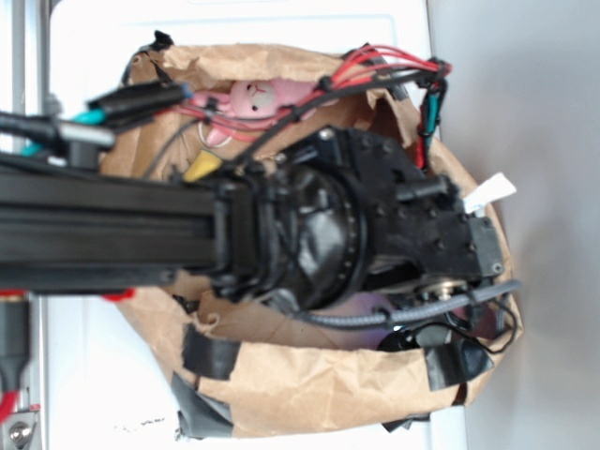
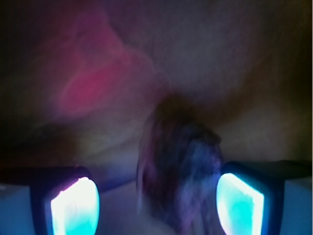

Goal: Grab the rock.

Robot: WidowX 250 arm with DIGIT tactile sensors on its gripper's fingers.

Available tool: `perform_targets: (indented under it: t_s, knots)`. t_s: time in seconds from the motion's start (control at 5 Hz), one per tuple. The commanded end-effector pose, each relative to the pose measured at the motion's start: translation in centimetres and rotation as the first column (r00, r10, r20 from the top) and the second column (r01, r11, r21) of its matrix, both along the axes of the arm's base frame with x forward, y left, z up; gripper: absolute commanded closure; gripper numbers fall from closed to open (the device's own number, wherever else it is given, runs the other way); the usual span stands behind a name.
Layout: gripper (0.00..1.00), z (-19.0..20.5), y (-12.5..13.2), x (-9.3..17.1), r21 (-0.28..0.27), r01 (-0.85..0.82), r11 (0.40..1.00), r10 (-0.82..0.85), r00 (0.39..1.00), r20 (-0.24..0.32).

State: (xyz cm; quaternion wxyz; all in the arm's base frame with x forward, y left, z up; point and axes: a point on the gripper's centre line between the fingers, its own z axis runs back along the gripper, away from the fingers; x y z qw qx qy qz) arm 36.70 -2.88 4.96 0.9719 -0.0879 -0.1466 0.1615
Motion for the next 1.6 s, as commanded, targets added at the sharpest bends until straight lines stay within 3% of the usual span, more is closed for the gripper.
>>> perform_targets:
  t_s: [0.0,0.4,0.6,1.2,1.4]
  knots:
    - [0.0,4.0,1.5,4.1,0.171,-0.054,0.984,0.024,0.985,0.174]
    - [0.0,5.3,1.9,4.1,0.154,-0.07,0.986,0.037,0.977,0.21]
    - [1.0,5.1,1.6,3.8,0.164,-0.045,0.985,0.01,0.978,0.207]
    - [1.0,5.3,1.3,2.6,0.155,-0.039,0.987,0.01,0.982,0.186]
    - [1.0,6.9,1.9,0.4,0.147,-0.031,0.989,0.011,0.991,0.135]
